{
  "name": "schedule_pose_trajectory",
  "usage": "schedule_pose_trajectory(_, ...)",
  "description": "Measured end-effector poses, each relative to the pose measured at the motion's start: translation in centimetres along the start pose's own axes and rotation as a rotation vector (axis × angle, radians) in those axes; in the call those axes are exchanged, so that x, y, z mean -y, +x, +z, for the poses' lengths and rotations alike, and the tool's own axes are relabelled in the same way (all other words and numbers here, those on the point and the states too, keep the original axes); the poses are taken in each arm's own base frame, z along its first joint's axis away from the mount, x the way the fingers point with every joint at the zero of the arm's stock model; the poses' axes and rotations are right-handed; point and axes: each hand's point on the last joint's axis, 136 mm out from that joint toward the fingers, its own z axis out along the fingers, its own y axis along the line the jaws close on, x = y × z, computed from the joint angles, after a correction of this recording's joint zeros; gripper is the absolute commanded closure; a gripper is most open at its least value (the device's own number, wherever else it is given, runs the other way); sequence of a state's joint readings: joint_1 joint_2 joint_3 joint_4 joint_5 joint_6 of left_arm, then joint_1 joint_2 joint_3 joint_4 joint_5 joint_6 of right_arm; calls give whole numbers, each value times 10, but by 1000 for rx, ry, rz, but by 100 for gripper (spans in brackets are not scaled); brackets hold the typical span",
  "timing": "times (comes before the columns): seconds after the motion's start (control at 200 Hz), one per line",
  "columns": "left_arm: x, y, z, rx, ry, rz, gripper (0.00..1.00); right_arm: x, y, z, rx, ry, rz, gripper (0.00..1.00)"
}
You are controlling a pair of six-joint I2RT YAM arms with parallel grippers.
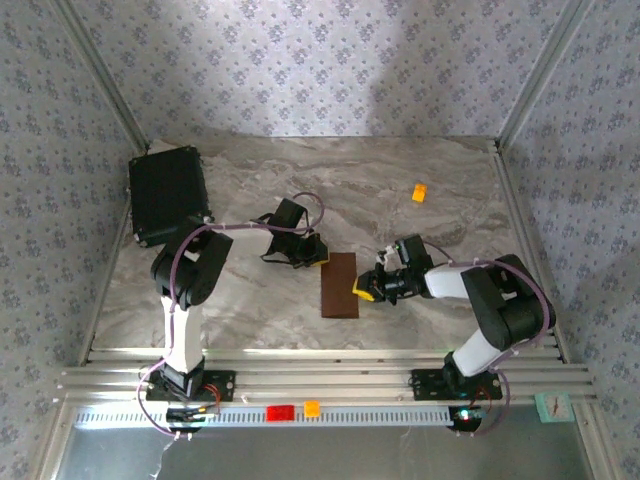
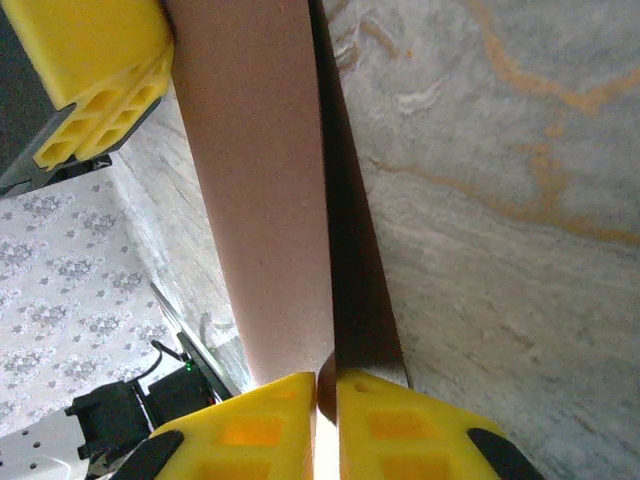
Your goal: Fold a paper plane with a square sheet of paper (pick it up from the middle)
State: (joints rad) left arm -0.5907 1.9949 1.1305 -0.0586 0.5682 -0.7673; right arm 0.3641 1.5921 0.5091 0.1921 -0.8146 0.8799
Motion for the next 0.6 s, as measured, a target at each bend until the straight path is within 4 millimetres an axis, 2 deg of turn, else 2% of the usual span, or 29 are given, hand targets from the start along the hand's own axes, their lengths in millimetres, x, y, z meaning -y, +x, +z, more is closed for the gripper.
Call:
schedule_pose_trajectory(0.04, 0, 0, 0, 0, 1, 0, 86, 0, -1, 0, -1, -2, -3, 90)
schedule_pose_trajectory(0.14, 5, 0, -1, -2, 20, 9, 72, 2, -1, 1, -4, 0, -3, 94)
schedule_pose_trajectory(0.395, 17, 0, -12, -1, 21, 73, 48, 6, -3, 4, 19, 31, -10, 97)
schedule_pose_trajectory(0.485, 29, -2, -26, 24, 28, 106, 42, 5, -4, 6, 32, 37, -13, 97)
schedule_pose_trajectory(0.6, 51, -9, -50, 90, 54, 154, 41, 1, -11, 6, 65, 29, -13, 97)
